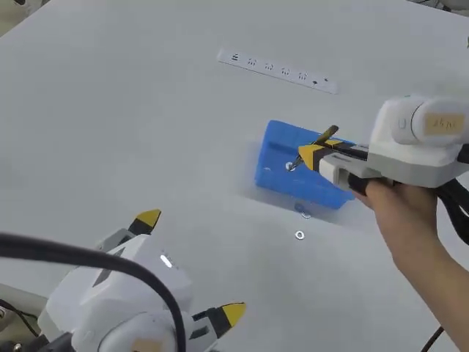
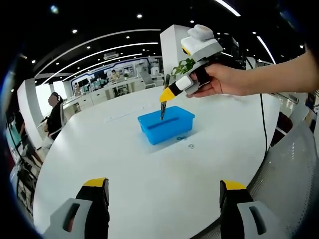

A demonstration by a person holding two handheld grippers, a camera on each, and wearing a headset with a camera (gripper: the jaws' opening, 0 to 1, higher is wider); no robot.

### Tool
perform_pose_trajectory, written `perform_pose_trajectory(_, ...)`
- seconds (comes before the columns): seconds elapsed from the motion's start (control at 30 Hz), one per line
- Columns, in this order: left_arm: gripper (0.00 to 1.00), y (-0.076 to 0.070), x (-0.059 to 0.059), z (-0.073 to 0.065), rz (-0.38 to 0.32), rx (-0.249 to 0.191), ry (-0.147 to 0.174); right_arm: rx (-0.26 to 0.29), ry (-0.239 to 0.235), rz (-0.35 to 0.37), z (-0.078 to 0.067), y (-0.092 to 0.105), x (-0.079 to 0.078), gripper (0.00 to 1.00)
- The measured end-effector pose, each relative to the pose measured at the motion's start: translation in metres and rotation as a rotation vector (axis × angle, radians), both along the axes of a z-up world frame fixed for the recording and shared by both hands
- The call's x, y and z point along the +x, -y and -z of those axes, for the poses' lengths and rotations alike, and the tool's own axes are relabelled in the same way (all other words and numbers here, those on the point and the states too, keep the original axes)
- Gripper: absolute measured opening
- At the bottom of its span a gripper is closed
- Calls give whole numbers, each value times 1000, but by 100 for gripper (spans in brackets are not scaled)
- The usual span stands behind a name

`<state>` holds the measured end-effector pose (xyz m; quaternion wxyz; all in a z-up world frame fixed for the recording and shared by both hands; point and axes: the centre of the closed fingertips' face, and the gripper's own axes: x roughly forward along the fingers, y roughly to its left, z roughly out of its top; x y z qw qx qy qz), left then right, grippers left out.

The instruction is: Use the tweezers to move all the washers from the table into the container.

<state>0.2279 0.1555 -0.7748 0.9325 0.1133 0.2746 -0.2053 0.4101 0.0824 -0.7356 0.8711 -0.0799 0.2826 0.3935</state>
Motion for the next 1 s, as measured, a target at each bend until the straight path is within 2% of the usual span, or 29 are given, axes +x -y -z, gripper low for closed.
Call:
perform_pose_trajectory(0.3, 99, -1, 3, -5, -18, -14, 29, -18, 10, 21, 9, -5, 20, 4)
perform_pose_trajectory(0.4, 99, -3, 4, -6, -24, -11, 35, -57, 15, 22, 21, -7, 26, 4)
perform_pose_trajectory(0.47, 99, -3, 5, -7, -26, -13, 39, -69, -5, 22, 31, -6, 28, 4)
perform_pose_trajectory(0.8, 99, -5, 5, -8, -34, -1, 47, -71, -48, 29, 43, -12, 22, 4)
perform_pose_trajectory(1.0, 99, -4, 5, -9, -32, 0, 51, -110, -58, 13, 55, -14, 18, 4)
